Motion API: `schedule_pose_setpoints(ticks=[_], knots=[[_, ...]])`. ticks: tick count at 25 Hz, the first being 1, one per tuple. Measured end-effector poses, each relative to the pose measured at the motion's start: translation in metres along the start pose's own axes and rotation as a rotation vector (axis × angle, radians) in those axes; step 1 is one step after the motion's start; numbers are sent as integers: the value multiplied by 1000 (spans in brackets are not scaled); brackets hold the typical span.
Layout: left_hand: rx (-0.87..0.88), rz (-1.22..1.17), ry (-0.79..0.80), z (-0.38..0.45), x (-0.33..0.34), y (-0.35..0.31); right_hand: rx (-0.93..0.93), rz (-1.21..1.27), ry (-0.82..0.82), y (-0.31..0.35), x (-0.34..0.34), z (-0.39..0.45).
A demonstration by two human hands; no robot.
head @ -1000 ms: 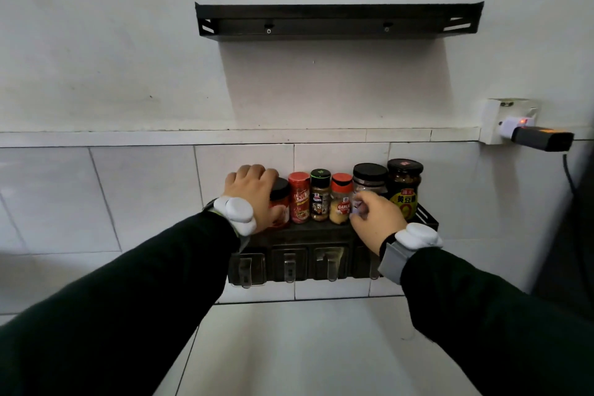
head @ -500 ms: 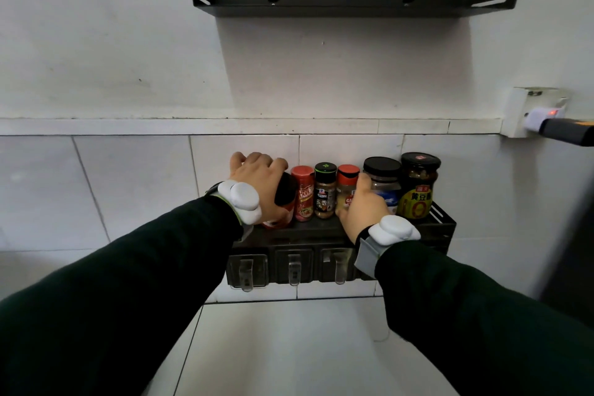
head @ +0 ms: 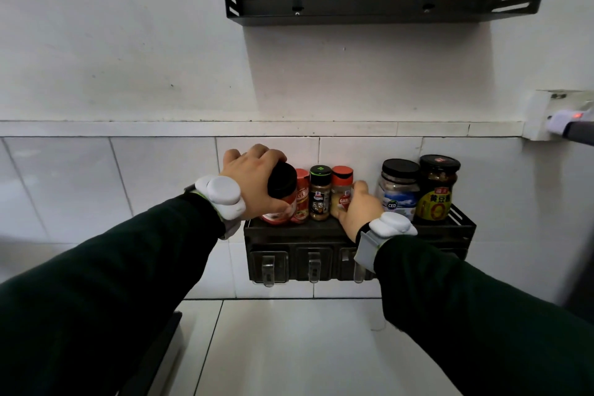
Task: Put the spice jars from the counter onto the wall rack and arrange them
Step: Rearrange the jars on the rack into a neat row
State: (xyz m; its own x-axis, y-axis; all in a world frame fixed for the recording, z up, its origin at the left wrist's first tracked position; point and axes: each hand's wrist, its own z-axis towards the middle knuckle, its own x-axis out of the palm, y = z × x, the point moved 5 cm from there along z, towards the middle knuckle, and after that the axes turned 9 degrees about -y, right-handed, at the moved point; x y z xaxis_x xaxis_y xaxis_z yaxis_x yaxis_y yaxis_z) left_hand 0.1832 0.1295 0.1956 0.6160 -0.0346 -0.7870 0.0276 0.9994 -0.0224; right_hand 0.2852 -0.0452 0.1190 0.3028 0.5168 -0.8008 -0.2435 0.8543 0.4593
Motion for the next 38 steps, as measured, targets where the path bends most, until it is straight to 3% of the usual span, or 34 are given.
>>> schedule_pose_setpoints(ticks=[8, 18, 24, 38], knots=[[82, -72, -7, 9, -14, -37, -75, 14, 35, -35, -26, -5], [167, -76, 33, 54, 51, -121, -138, -87, 18, -98, -54, 2], [137, 20, 93, 64, 90, -122, -183, -72, -8, -100, -49, 4], [115, 72, -40, 37, 97, -113, -232, -73, 16, -97, -36, 3]])
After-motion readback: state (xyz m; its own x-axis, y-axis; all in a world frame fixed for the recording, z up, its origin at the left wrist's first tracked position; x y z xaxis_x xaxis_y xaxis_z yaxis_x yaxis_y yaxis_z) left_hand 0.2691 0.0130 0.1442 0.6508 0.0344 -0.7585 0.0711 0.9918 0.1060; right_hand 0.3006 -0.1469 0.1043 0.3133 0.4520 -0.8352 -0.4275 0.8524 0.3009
